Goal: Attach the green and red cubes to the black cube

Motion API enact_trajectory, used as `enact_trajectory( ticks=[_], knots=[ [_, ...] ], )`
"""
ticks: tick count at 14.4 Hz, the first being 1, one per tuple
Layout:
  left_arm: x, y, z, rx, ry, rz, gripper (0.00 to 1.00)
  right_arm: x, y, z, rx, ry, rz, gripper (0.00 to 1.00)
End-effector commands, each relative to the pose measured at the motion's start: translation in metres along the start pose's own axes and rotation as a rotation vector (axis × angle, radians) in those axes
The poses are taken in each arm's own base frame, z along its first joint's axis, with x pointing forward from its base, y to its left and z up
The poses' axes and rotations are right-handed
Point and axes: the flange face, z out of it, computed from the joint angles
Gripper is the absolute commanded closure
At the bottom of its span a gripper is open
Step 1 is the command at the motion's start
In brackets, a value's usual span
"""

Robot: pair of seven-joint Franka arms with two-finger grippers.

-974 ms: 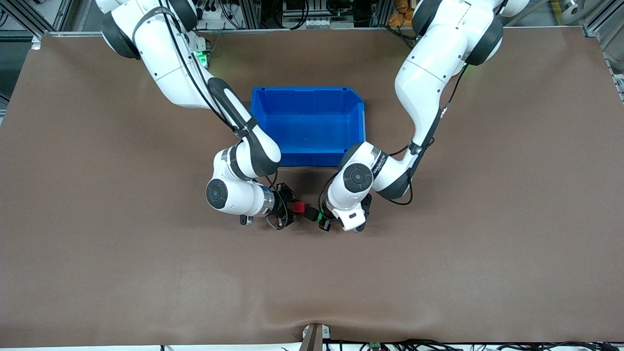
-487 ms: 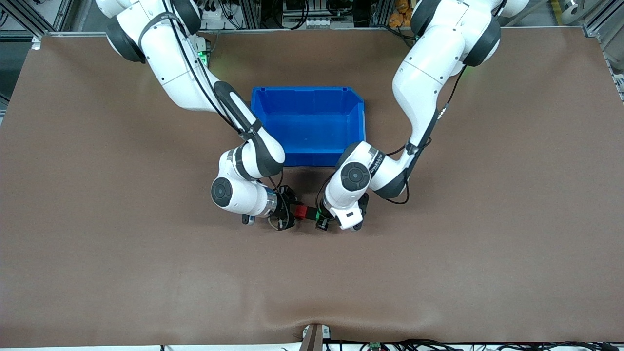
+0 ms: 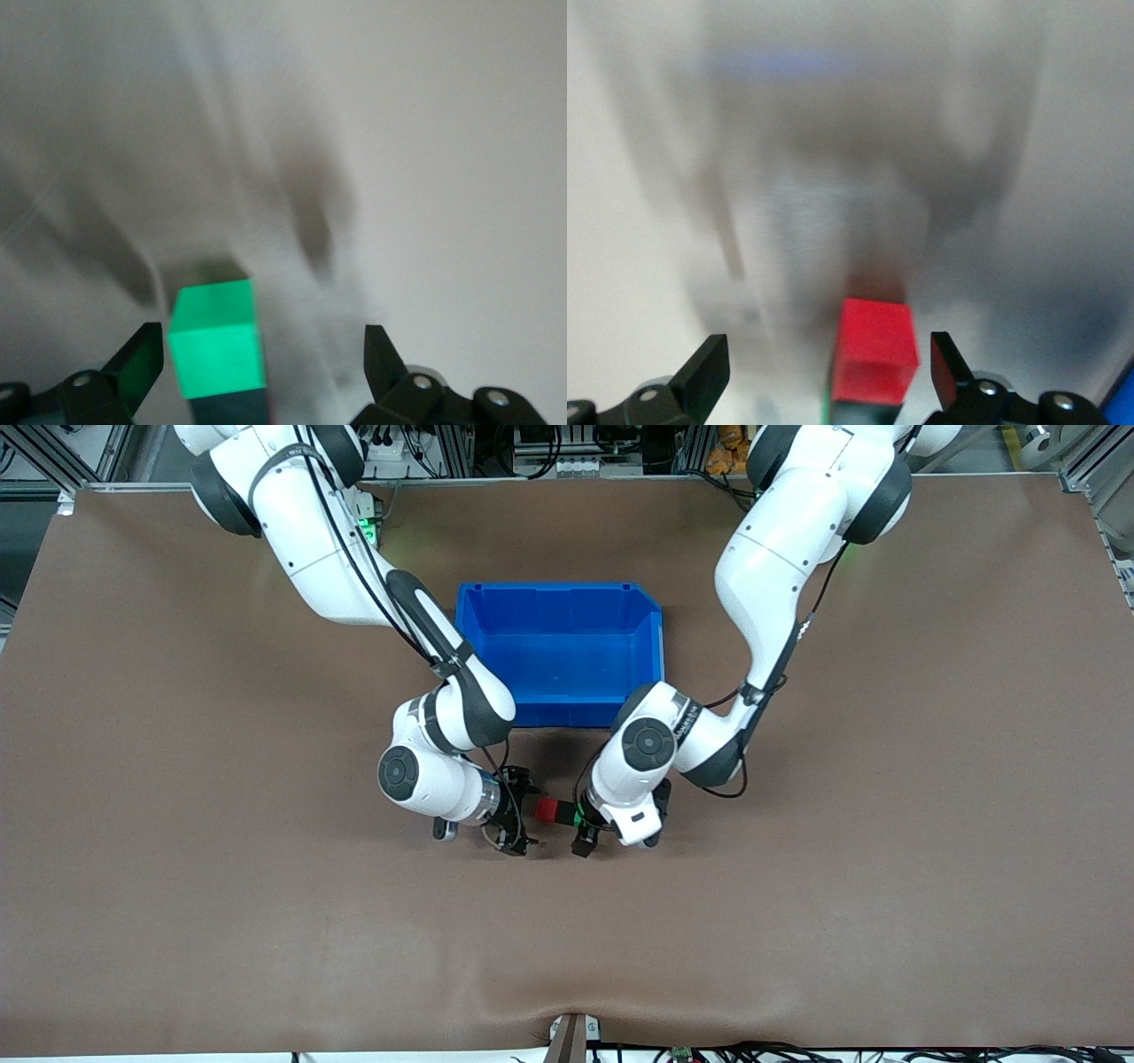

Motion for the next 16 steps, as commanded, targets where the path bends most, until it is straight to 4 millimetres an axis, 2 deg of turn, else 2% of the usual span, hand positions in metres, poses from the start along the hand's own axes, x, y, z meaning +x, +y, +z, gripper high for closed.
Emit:
enact_trajectory(
  ticks=[1,3,4,5,7,9,10,11,12,13,16],
  knots=[
    [0.045,0.026,-0.078,-0.003,0.02,-0.065,0.0,0.01,-0.015,-0.065,-0.005,0.139,-0.105,0.0],
    [0.078,0.039,-0.128,-0.013,0.037,-0.056,0.0,0.021,-0.021,-0.115,-0.031,0.286,-0.187,0.0],
    [0.096,0.042,-0.151,-0.011,0.053,-0.013,0.0,0.028,-0.023,-0.147,-0.05,0.318,-0.199,0.0],
    [0.11,0.044,-0.175,-0.008,0.058,0.027,0.0,0.04,-0.025,-0.169,-0.078,0.328,-0.242,0.0],
    [0.155,0.045,-0.236,-0.013,0.078,0.085,0.0,0.062,-0.024,-0.229,-0.139,0.322,-0.331,0.0],
    [0.182,0.04,-0.304,-0.031,0.093,0.222,0.0,0.084,-0.018,-0.284,-0.197,0.307,-0.47,0.0],
    [0.196,0.035,-0.333,-0.036,0.103,0.273,0.0,0.091,-0.013,-0.31,-0.228,0.297,-0.586,0.0],
    [0.202,0.026,-0.356,-0.004,0.104,0.347,0.0,0.1,-0.006,-0.334,-0.263,0.284,-0.68,0.0],
    [0.211,0.016,-0.376,0.036,0.102,0.427,0.0,0.118,0.0,-0.36,-0.294,0.263,-0.738,0.0],
    [0.228,0.005,-0.401,0.056,0.103,0.49,0.0,0.13,0.006,-0.382,-0.313,0.245,-0.789,0.0],
    [0.27,-0.036,-0.478,0.112,0.096,0.644,0.0,0.163,0.028,-0.45,-0.339,0.197,-0.967,0.0]
  ],
)
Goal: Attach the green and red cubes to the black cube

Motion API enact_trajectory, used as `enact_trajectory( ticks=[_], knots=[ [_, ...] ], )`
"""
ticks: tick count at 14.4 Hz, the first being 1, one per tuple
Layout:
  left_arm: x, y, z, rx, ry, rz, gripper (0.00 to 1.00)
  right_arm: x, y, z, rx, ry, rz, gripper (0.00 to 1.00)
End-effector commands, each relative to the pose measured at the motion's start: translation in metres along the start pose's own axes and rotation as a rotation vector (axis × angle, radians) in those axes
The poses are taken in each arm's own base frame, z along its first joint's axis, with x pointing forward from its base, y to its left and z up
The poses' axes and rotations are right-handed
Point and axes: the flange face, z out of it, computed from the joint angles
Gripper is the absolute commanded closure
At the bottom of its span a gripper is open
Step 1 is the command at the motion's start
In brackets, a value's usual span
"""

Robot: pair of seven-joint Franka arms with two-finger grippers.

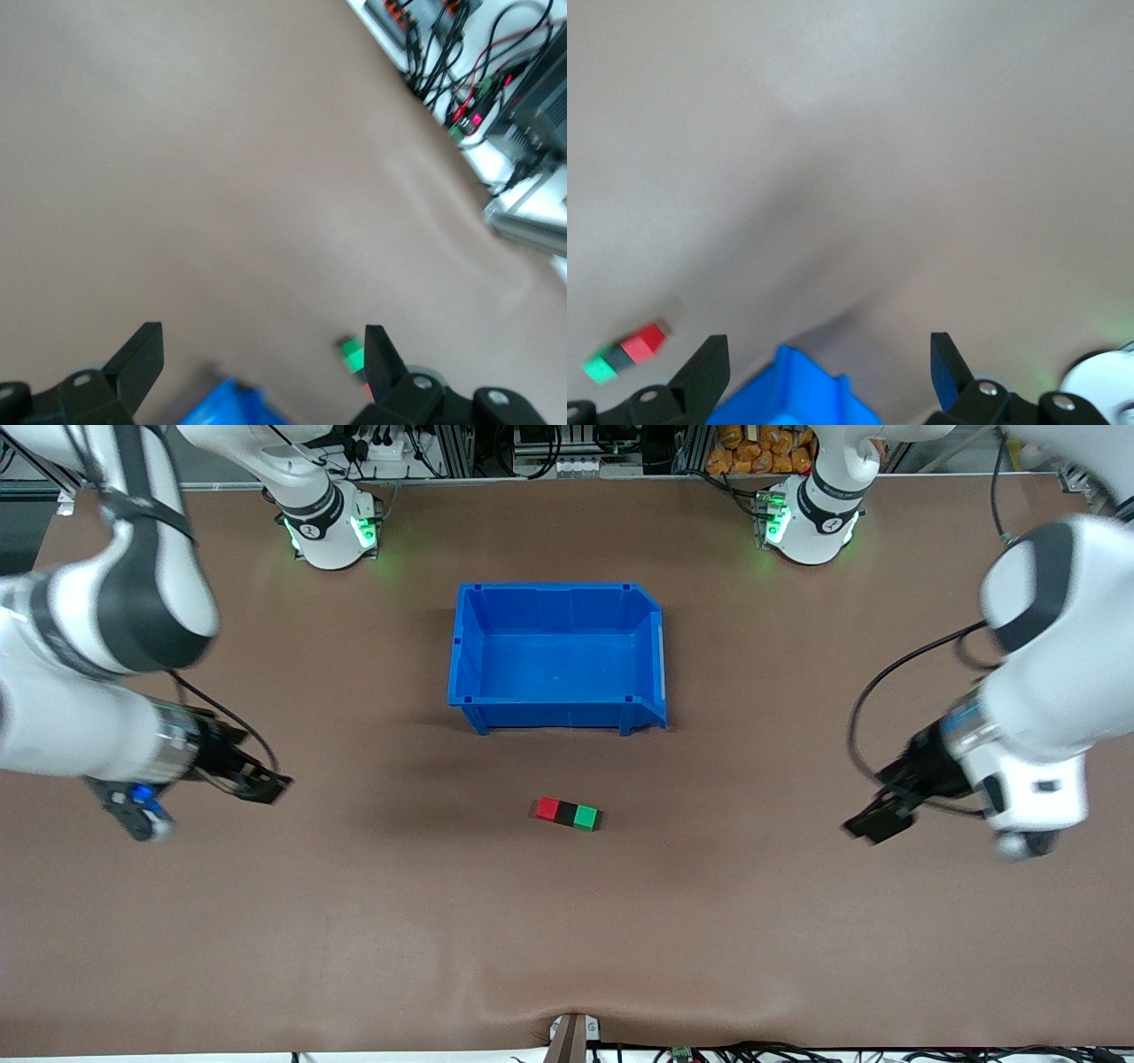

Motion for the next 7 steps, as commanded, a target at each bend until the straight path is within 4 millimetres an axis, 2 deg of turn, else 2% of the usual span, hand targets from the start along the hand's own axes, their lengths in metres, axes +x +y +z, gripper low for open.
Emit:
enact_trajectory(
  ticks=[1,2,3,4,5,6,7],
  knots=[
    [0.004,-0.055,-0.043,0.051,-0.015,0.154,0.0,-0.001,0.052,-0.032,-0.007,-0.015,-0.156,0.0],
    [-0.005,-0.071,-0.052,0.058,-0.016,0.216,0.0,0.003,0.071,-0.045,0.004,-0.014,-0.186,0.0],
    [-0.014,-0.085,-0.06,0.063,-0.014,0.302,0.0,-0.004,0.083,-0.065,0.026,0.016,-0.243,0.0],
    [-0.02,-0.101,-0.064,0.074,-0.019,0.381,0.0,-0.016,0.09,-0.083,0.041,0.047,-0.324,0.0],
    [-0.033,-0.112,-0.065,0.092,-0.025,0.457,0.0,-0.028,0.096,-0.098,0.05,0.077,-0.368,0.0],
    [-0.041,-0.121,-0.065,0.129,-0.013,0.51,0.0,-0.04,0.102,-0.109,0.056,0.095,-0.378,0.0],
    [-0.05,-0.123,-0.064,0.161,-0.004,0.569,0.0,-0.048,0.109,-0.112,0.057,0.1,-0.384,0.0]
  ],
)
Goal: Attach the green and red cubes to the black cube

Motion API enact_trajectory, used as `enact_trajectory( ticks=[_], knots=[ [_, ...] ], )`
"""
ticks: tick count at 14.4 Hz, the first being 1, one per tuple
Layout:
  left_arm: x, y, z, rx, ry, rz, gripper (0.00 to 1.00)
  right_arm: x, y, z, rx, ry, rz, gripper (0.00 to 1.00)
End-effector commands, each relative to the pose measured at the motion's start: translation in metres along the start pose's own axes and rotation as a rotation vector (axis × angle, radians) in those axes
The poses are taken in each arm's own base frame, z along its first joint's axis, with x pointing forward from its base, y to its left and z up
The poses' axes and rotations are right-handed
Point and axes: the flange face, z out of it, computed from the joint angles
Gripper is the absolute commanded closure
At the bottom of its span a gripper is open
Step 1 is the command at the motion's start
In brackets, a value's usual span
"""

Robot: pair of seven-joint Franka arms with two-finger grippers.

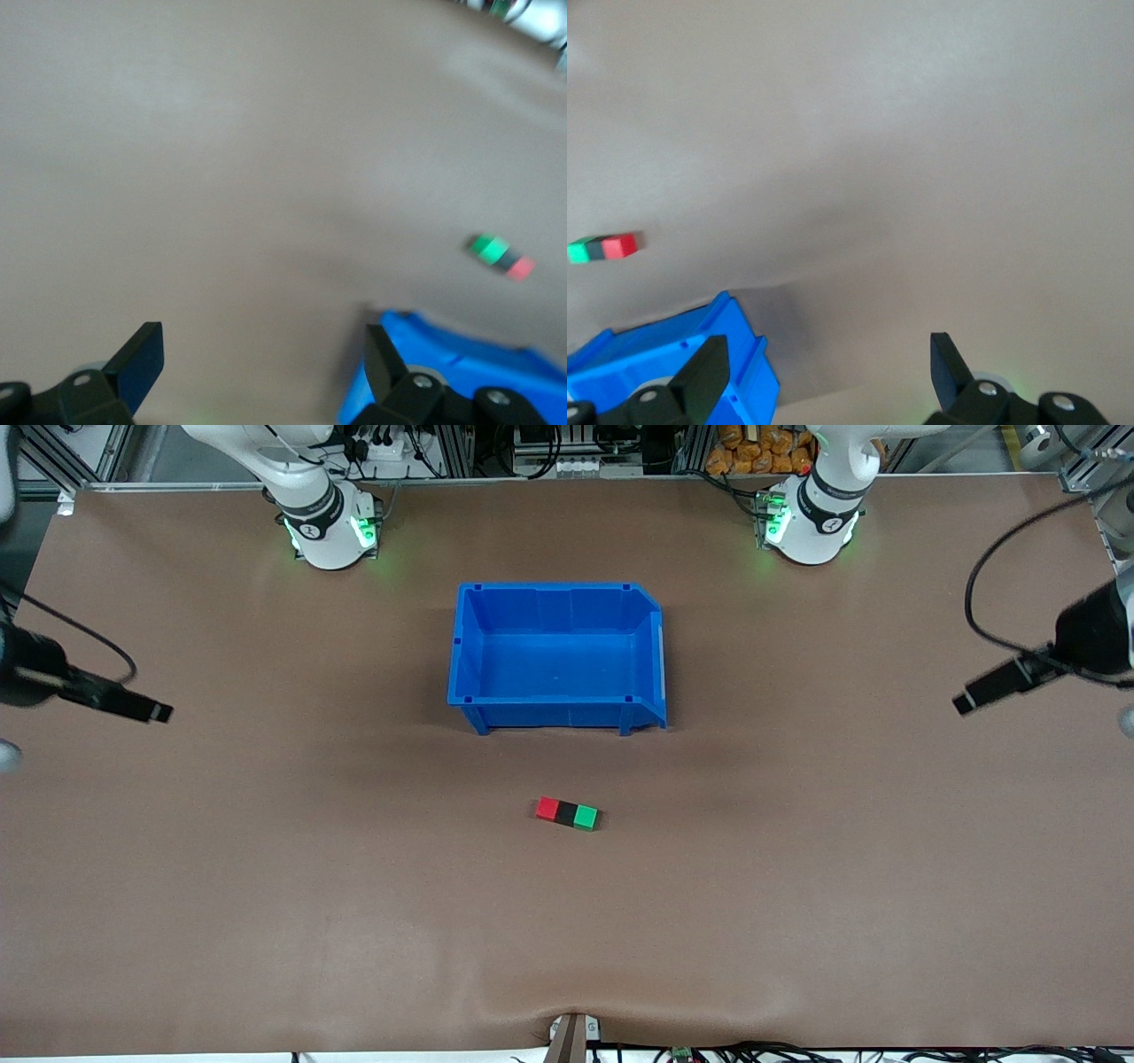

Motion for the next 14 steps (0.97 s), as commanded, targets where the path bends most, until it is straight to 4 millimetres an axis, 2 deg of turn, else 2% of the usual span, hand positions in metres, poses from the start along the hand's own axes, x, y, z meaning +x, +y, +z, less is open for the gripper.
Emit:
enact_trajectory(
  ticks=[1,3,5,7,9,14],
  knots=[
    [-0.041,-0.002,0.007,0.094,0.005,0.185,0.0,-0.043,0.005,-0.017,-0.017,0.037,-0.048,0.0],
    [-0.049,-0.003,0.005,0.125,0.003,0.316,0.0,-0.059,0.011,-0.02,-0.036,0.055,-0.047,0.0],
    [-0.05,-0.002,-0.001,0.122,0.007,0.393,0.0,-0.064,0.012,-0.022,-0.038,0.05,-0.049,0.0],
    [-0.049,-0.001,-0.005,0.121,0.013,0.396,0.0,-0.067,0.011,-0.025,-0.035,0.055,-0.053,0.0],
    [-0.049,0.002,-0.006,0.11,0.011,0.398,0.0,-0.076,0.001,-0.03,-0.033,0.069,-0.076,0.0],
    [-0.051,0.002,-0.006,0.115,-0.007,0.4,0.0,-0.074,0.0,-0.029,-0.033,0.072,-0.108,0.0]
  ],
)
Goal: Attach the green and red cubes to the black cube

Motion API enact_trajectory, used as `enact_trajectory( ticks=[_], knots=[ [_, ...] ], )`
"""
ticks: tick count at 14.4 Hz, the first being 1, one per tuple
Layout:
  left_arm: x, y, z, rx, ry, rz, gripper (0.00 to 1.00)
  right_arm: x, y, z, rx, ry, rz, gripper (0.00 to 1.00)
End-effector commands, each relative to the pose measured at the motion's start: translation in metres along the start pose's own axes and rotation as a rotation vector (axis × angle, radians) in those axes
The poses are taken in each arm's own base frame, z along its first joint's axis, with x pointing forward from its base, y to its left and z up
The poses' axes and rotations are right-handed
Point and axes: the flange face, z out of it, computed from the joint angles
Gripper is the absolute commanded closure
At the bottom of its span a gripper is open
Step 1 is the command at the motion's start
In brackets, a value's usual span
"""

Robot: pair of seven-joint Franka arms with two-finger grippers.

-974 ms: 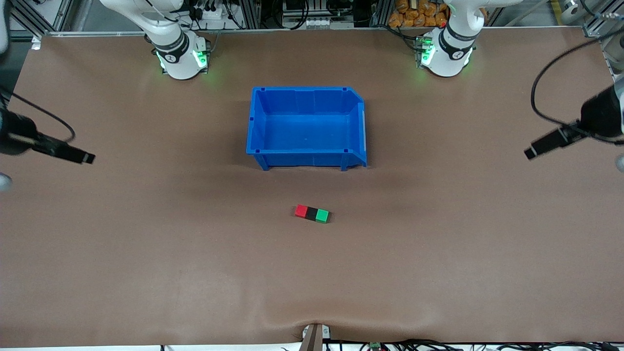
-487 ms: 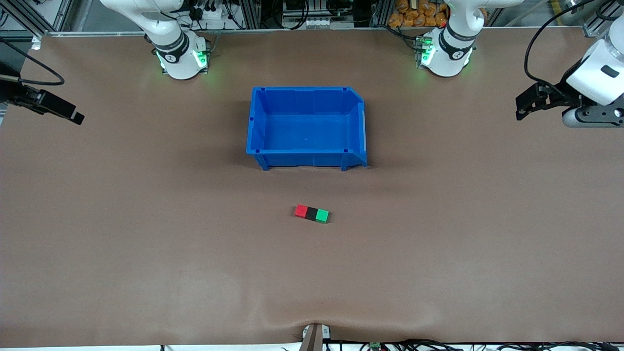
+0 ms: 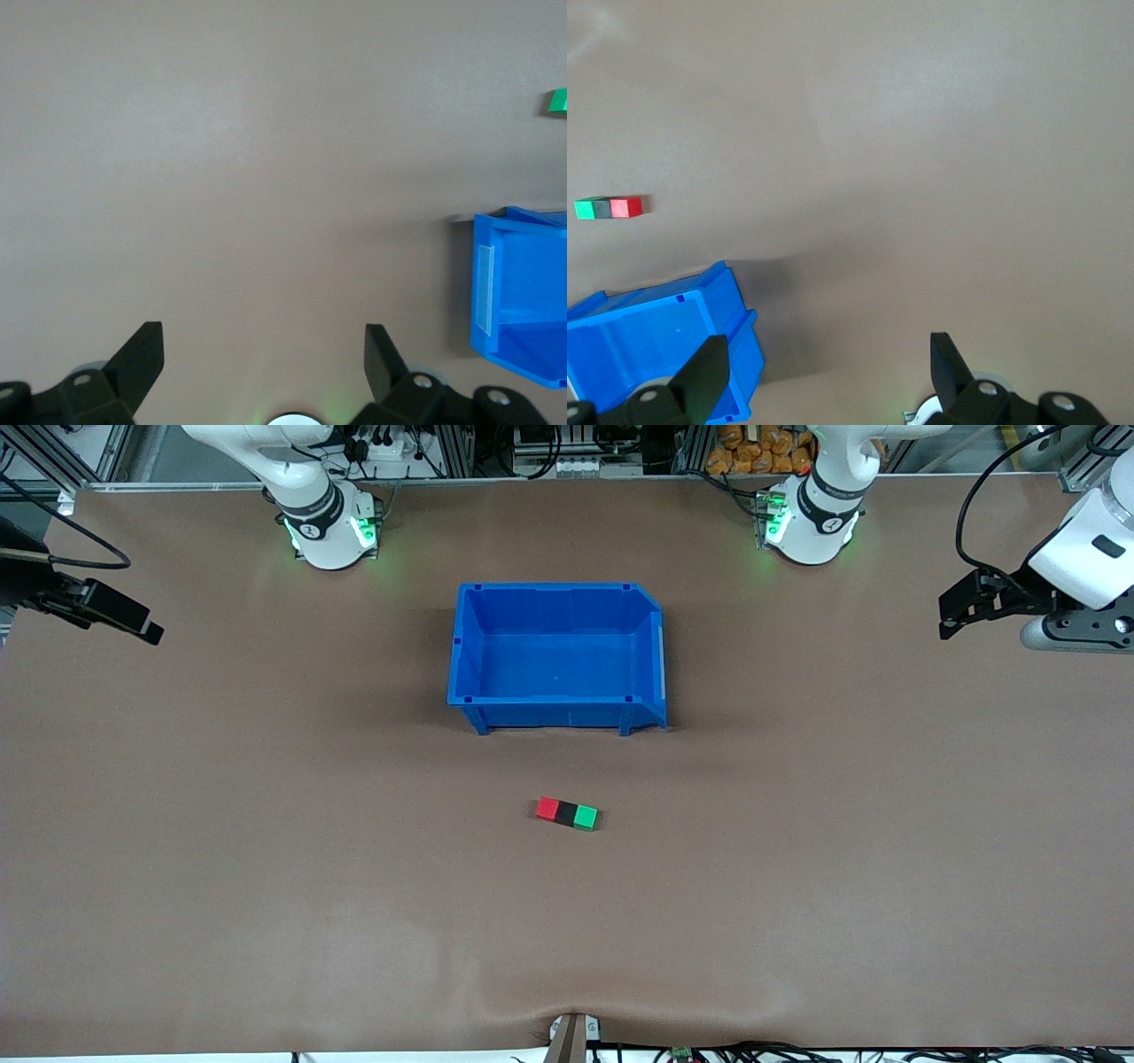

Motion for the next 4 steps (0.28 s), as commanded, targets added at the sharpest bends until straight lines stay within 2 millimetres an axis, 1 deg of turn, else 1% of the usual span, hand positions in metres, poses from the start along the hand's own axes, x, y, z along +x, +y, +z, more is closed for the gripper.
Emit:
enact_trajectory(
  ticks=[1,2,3,4],
  knots=[
    [-0.005,0.002,-0.006,0.013,-0.003,0.024,0.0,-0.008,0.002,-0.002,-0.015,0.02,-0.051,0.0],
    [-0.004,0.003,-0.004,0.015,-0.006,0.026,0.0,-0.008,0.003,-0.003,-0.015,0.021,-0.074,0.0],
    [0.002,0.002,0.004,0.014,-0.02,0.025,0.0,-0.008,0.004,-0.003,-0.016,0.018,-0.097,0.0],
    [0.006,0.004,0.006,0.01,-0.024,0.027,0.0,-0.007,0.006,-0.001,-0.017,0.012,-0.103,0.0]
  ],
)
